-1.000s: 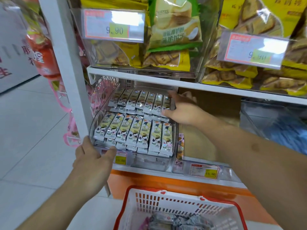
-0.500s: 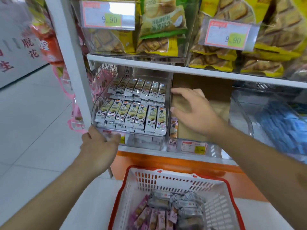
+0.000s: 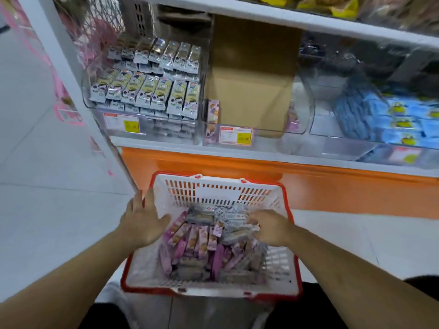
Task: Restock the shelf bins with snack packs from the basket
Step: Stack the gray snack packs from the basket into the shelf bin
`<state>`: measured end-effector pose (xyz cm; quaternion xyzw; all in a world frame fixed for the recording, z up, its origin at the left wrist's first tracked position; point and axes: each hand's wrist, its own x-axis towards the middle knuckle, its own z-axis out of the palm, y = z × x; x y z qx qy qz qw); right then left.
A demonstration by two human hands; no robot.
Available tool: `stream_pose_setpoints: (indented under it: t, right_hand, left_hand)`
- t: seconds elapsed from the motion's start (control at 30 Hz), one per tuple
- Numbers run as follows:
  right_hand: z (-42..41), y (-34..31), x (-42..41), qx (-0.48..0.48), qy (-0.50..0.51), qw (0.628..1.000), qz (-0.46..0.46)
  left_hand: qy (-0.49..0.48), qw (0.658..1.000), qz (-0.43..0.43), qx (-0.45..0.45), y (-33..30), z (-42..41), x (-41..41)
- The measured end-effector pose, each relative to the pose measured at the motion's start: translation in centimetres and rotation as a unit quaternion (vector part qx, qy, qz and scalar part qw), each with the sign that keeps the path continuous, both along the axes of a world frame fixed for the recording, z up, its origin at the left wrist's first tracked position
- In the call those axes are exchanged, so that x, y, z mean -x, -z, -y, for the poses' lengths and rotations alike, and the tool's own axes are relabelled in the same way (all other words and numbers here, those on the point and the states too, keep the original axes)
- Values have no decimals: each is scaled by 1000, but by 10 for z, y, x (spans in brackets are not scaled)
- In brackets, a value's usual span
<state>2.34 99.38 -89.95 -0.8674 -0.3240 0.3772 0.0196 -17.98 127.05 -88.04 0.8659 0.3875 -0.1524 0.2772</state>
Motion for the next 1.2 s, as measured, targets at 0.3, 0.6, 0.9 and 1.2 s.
stream_pose_setpoints:
  t: [0.3, 0.6, 0.9, 1.2]
  right_hand:
    - [9, 65, 6, 156, -83, 984, -13]
    - [15, 85, 15, 178, -199, 962, 59]
    - [-21, -2, -1, 17, -75, 995, -71]
    - [-55, -161, 13, -241, 43, 960, -134]
  left_hand:
    - [-39, 999, -29, 5, 50, 12, 0]
    - [-20, 996, -83, 6, 49, 15, -3]
    - [4, 993, -98, -64, 20, 17, -5]
    - [207, 956, 76, 195, -134, 38, -35]
